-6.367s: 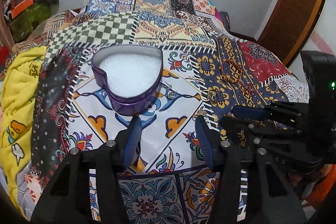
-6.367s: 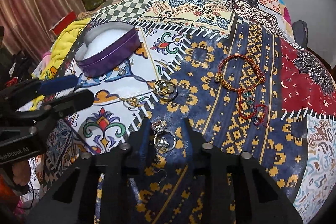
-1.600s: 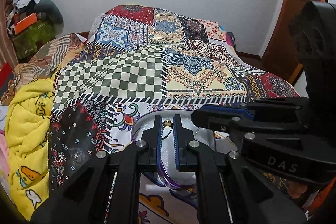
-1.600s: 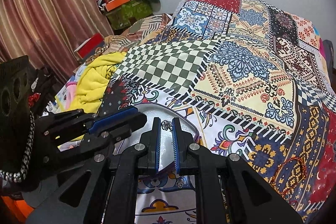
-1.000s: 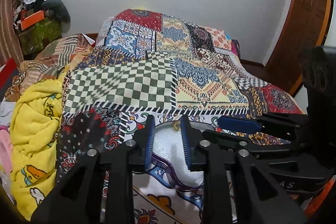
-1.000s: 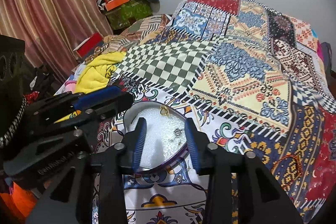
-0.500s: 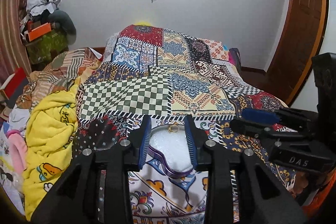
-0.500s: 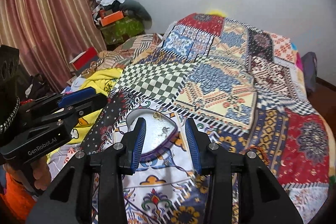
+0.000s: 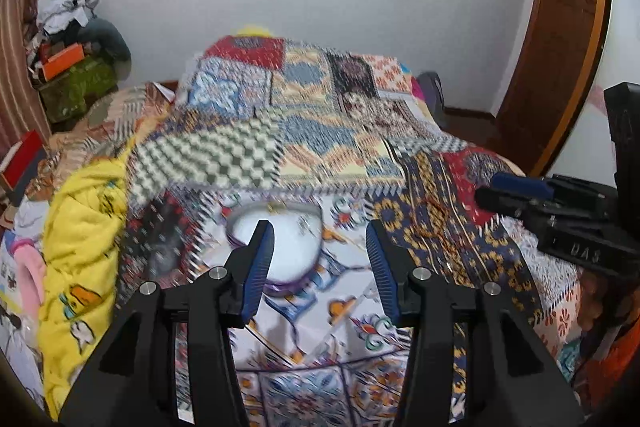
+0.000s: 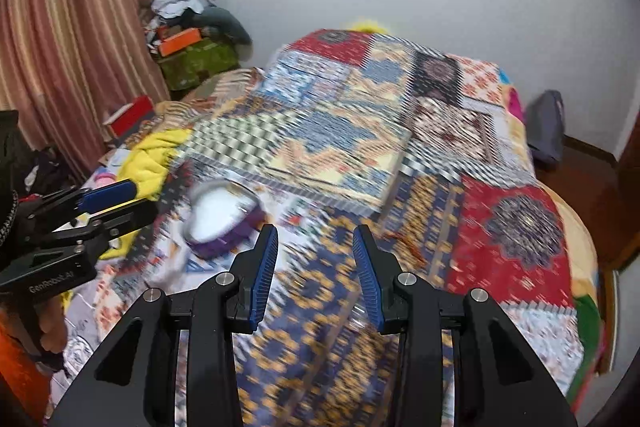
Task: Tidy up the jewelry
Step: 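Grasp the red-orange beaded bracelet with the right tool, then lift the beaded bracelet with the right tool toward the heart tin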
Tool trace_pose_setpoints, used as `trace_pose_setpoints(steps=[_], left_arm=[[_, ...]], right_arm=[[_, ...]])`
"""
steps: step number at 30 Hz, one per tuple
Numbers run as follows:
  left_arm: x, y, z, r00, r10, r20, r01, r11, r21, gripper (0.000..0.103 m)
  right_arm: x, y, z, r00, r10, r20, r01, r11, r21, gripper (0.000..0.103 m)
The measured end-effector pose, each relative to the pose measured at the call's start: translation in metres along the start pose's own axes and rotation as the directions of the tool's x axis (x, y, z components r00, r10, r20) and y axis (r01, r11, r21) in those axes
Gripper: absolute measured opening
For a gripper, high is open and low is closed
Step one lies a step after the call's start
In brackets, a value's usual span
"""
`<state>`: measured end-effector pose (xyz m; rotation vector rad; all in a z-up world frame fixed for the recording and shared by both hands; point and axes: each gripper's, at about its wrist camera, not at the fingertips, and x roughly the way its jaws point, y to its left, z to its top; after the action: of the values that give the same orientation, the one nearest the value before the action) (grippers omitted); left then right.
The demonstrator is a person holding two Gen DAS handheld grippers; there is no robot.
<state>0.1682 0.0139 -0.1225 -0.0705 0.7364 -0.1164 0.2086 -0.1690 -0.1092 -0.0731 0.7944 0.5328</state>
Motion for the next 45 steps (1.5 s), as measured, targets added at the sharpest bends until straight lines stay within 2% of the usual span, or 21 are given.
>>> trace_pose_setpoints(steps=[6, 12, 14, 15, 22, 23, 25, 26, 32, 36, 39, 42, 45], left_arm=[[0.031, -0.015, -0.023, 0.993, -0.029, -0.111, 0.029, 1.0, 0.002, 0.047], [0.067, -0.018, -0.04, 0.978, -0.06, -0.202, 0.054, 0.998, -0.033, 0.046], [0.075, -0.017, -0.042, 0.976, -0.045, -0.212, 0.039, 0.999, -0.033, 0.033], [0.08, -0.016, -0.043, 0.974, -0.047, -0.222, 0.039, 0.999, -0.038, 0.03], [0.102, -0.003, -0.044, 0.972, -0.021, -0.233, 0.004, 0.997, -0.072, 0.027], [0.103, -0.002, -0.044, 0.973, -0.021, -0.231, 0.004, 0.997, -0.072, 0.026], [0.106, -0.003, -0.043, 0.975, -0.02, -0.222, 0.005, 0.998, -0.069, 0.027], [0.107, -0.003, -0.043, 0.976, -0.021, -0.218, 0.006, 0.998, -0.068, 0.027], [0.113, -0.001, -0.041, 0.978, -0.039, -0.205, 0.024, 0.997, -0.075, 0.027], [0.116, 0.002, -0.041, 0.978, -0.069, -0.197, 0.053, 0.995, -0.088, 0.027], [0.117, 0.001, -0.043, 0.979, -0.075, -0.189, 0.061, 0.995, -0.079, 0.027], [0.119, 0.001, -0.042, 0.979, -0.08, -0.189, 0.066, 0.995, -0.081, 0.026], [0.119, 0.0, -0.041, 0.978, -0.084, -0.191, 0.069, 0.994, -0.082, 0.026]], right_arm=[[0.005, -0.039, -0.025, 0.994, -0.075, -0.078, 0.078, 0.996, 0.033, 0.036], [0.019, -0.06, -0.043, 0.985, -0.08, -0.15, 0.089, 0.995, 0.052, 0.036], [0.024, -0.063, -0.046, 0.983, -0.073, -0.166, 0.083, 0.995, 0.054, 0.036], [0.027, -0.064, -0.047, 0.982, -0.068, -0.175, 0.078, 0.996, 0.053, 0.036], [0.047, -0.065, -0.045, 0.976, -0.006, -0.22, 0.016, 0.999, 0.044, 0.037], [0.051, -0.064, -0.043, 0.974, -0.006, -0.228, 0.014, 0.999, 0.034, 0.04], [0.059, -0.064, -0.04, 0.972, -0.011, -0.235, 0.015, 1.0, 0.017, 0.056], [0.064, -0.065, -0.037, 0.972, -0.015, -0.236, 0.017, 1.0, 0.004, 0.058], [0.091, -0.067, -0.024, 0.953, -0.02, -0.302, 0.007, 0.999, -0.044, 0.058], [0.111, -0.06, -0.023, 0.934, 0.013, -0.358, -0.039, 0.997, -0.064, 0.059], [0.115, -0.054, -0.023, 0.937, 0.014, -0.349, -0.049, 0.995, -0.092, 0.064], [0.116, -0.057, -0.021, 0.938, 0.032, -0.346, -0.058, 0.996, -0.067, 0.064], [0.117, -0.058, -0.021, 0.94, 0.025, -0.339, -0.049, 0.997, -0.063, 0.06]])
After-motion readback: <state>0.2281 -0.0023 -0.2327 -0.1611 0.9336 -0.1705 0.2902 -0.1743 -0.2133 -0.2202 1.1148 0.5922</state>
